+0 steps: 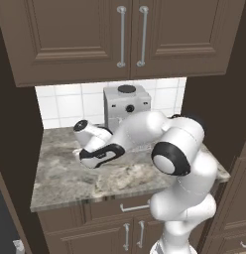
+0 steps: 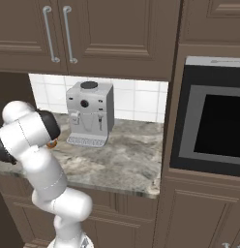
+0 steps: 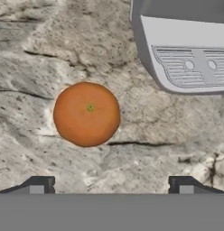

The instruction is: Place the tangerine in the correct fridge rack based on whether it is a fruit or vegetable. Finally, close the fridge door.

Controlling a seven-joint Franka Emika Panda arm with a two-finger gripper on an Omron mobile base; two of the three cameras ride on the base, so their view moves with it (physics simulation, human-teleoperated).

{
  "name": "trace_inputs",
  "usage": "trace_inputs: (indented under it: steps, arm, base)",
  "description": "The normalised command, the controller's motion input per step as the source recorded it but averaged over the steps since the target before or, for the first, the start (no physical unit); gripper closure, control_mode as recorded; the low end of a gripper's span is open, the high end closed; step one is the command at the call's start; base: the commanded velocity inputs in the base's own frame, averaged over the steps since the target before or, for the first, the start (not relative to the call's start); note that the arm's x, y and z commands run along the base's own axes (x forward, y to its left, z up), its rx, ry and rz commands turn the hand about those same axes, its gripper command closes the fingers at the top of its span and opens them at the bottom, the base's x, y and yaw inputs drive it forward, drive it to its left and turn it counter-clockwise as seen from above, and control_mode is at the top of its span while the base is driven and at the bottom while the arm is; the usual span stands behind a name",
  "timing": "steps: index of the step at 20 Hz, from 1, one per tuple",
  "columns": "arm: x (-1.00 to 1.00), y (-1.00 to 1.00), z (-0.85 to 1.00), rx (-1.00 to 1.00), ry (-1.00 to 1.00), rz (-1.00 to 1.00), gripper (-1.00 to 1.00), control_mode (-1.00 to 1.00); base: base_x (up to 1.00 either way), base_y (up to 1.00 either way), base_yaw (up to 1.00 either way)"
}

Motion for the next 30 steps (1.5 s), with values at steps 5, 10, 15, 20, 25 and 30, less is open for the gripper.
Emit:
trace_inputs:
  steps: [5, 10, 15, 20, 25, 30]
  arm:
    - [0.24, 0.05, -0.22, 0.01, 0.00, 0.04, -1.00, -1.00]
    - [0.31, 0.00, -0.07, 0.02, 0.00, 0.03, -1.00, -1.00]
    - [0.33, 0.00, -0.08, 0.02, 0.00, 0.03, -1.00, -1.00]
    - [0.11, -0.01, -0.17, 0.02, 0.00, 0.03, -1.00, -1.00]
    - [-0.14, -0.12, -0.22, 0.01, -0.03, 0.00, -1.00, -1.00]
    - [-0.01, -0.14, -0.26, 0.00, 0.00, 0.00, 1.00, -1.00]
  base:
    - [0.00, 0.00, 0.00]
    - [0.00, 0.00, 0.00]
    - [0.00, 0.00, 0.00]
    - [0.00, 0.00, 0.00]
    - [0.00, 0.00, 0.00]
    - [0.00, 0.00, 0.00]
